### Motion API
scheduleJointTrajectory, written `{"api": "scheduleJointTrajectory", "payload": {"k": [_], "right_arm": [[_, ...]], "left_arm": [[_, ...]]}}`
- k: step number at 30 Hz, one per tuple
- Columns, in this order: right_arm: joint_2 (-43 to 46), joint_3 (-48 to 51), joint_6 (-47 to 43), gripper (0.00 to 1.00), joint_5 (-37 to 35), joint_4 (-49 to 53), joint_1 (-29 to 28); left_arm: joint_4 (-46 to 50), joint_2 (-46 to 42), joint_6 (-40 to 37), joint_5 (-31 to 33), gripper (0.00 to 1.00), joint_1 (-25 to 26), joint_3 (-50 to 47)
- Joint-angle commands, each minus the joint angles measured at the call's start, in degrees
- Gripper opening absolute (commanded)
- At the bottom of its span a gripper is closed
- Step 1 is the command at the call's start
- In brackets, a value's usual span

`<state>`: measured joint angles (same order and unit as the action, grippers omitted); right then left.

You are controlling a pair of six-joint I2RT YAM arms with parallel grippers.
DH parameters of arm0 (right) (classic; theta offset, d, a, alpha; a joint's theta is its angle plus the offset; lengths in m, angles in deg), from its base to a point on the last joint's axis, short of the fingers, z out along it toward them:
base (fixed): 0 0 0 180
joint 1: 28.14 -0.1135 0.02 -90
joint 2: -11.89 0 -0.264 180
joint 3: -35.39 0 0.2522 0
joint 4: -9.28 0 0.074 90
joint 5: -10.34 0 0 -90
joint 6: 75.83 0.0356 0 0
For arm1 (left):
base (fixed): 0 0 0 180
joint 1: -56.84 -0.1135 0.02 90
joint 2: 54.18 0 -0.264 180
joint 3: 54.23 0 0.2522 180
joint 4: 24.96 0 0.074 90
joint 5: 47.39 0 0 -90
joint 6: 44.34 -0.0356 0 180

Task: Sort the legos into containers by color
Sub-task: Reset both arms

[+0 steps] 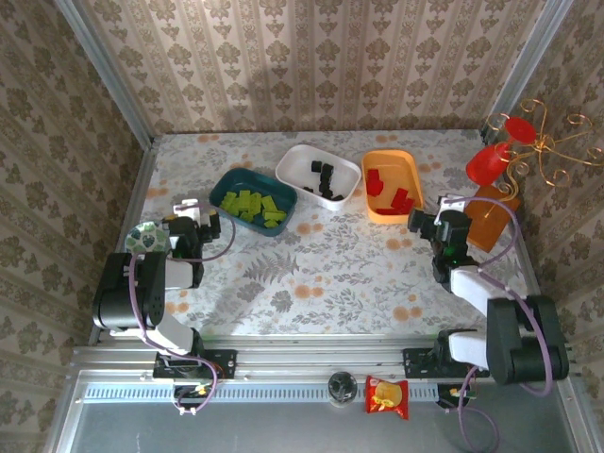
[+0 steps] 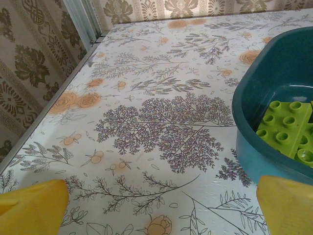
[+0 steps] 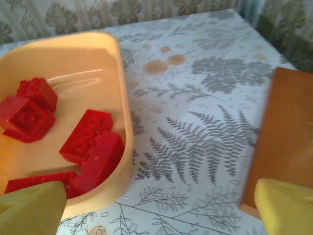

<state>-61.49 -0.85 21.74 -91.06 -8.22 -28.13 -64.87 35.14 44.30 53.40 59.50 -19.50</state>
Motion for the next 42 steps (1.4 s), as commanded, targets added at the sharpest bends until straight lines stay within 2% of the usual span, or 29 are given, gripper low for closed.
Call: {"api": "scheduleJointTrajectory", "payload": {"k": [1, 6, 7, 9, 11, 42], "right_arm": [[-4.71, 0.61, -3.24, 1.0, 4.37, -12.72, 0.06], [-15.03, 1.47, -3.37, 1.0, 4.03, -24.5, -0.18], [-13.47, -0.51, -3.23, 1.0, 3.93, -17.18, -0.21], [-14.74, 0.06, -3.7, 1.0, 3.69, -20.46, -0.46], [-14.0, -0.42, -3.6, 1.0, 3.59, -18.17, -0.45], [-13.9, -0.02, -3.76, 1.0, 3.31, -18.89, -0.71]], "left_arm": [[-2.15, 0.21, -1.42, 0.88, 1.0, 0.24, 0.21], [-2.15, 0.15, -1.45, 0.9, 1.0, 0.31, 0.21], [-2.08, 0.18, -1.45, 0.82, 1.0, 0.27, 0.21], [-2.05, 0.19, -1.45, 0.82, 1.0, 0.32, 0.25], [-2.13, 0.15, -1.45, 0.82, 1.0, 0.2, 0.22], [-1.92, 0.27, -1.53, 0.83, 1.0, 0.33, 0.4]]}}
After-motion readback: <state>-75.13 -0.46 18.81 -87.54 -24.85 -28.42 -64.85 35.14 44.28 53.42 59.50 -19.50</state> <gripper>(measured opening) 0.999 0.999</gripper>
